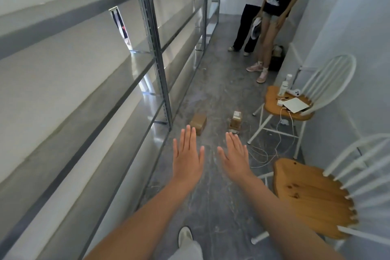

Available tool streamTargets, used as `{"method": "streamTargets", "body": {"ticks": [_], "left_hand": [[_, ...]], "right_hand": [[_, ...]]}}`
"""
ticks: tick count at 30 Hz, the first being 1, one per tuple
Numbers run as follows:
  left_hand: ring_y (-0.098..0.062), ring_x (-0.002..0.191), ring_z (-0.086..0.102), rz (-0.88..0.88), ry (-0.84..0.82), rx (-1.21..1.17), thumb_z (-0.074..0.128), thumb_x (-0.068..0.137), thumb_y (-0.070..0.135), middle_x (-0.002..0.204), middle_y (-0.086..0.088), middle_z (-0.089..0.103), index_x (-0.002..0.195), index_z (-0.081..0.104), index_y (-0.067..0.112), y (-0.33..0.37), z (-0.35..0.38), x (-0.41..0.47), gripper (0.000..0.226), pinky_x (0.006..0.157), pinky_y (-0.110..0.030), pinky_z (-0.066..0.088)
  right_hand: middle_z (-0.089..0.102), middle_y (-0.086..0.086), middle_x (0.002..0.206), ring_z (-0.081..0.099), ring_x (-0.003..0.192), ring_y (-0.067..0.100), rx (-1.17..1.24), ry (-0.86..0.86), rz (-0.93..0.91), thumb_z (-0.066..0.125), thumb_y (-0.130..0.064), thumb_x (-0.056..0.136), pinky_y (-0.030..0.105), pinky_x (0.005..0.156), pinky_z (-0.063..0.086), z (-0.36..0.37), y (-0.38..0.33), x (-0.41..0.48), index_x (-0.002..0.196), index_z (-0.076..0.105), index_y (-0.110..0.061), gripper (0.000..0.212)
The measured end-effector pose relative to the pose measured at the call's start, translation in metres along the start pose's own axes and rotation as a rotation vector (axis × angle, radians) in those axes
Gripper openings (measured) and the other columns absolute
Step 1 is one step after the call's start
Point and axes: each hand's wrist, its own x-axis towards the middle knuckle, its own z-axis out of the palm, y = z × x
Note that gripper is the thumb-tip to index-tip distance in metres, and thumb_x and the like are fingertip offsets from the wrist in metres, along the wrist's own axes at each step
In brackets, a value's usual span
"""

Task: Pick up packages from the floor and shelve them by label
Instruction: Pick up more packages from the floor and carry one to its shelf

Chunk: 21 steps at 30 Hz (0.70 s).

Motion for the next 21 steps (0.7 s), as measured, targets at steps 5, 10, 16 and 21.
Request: {"method": "streamTargets", "body": {"ticks": [5, 10, 16, 21], "left_hand": [[-0.018, 0.155, 0.002, 0.019, 0.033, -0.048, 0.011, 0.093, 0.047, 0.167, -0.003, 0.006, 0.158, 0.013, 0.013, -0.031, 0.005, 0.103, 0.073, 0.125, -0.047, 0.004], [-0.019, 0.155, 0.002, -0.01, 0.029, -0.006, 0.027, 0.102, 0.037, 0.168, -0.004, 0.005, 0.159, 0.011, 0.013, -0.065, 0.007, 0.187, 0.063, 0.124, -0.043, -0.003], [-0.019, 0.155, 0.001, 0.009, -0.01, 0.018, 0.034, 0.104, 0.033, 0.168, -0.005, 0.004, 0.159, 0.01, 0.012, -0.077, 0.028, 0.249, 0.063, 0.123, -0.04, -0.008], [-0.022, 0.154, 0.009, -0.009, -0.022, 0.038, 0.017, 0.096, 0.044, 0.167, -0.007, 0.012, 0.158, 0.016, 0.011, -0.077, 0.058, 0.312, 0.07, 0.123, -0.044, 0.0]], "right_hand": [[0.005, -0.003, 0.168, -0.003, 0.154, 0.013, -0.037, -0.001, 0.044, 0.027, -0.041, 0.105, 0.043, 0.124, -0.002, 0.003, -0.016, 0.088, 0.159, 0.008, -0.016, 0.063], [0.005, -0.003, 0.168, -0.003, 0.154, 0.012, -0.012, 0.031, 0.05, 0.027, -0.039, 0.105, 0.042, 0.123, -0.004, 0.012, -0.035, 0.17, 0.159, 0.008, -0.016, 0.062], [0.005, -0.003, 0.168, -0.003, 0.154, 0.013, -0.033, -0.001, 0.066, 0.027, -0.04, 0.105, 0.043, 0.124, -0.004, 0.021, -0.032, 0.237, 0.159, 0.008, -0.015, 0.062], [0.006, -0.002, 0.168, -0.003, 0.154, 0.014, -0.02, -0.006, 0.062, 0.028, -0.039, 0.105, 0.044, 0.124, -0.003, 0.014, -0.013, 0.316, 0.159, 0.009, -0.015, 0.063]]}}
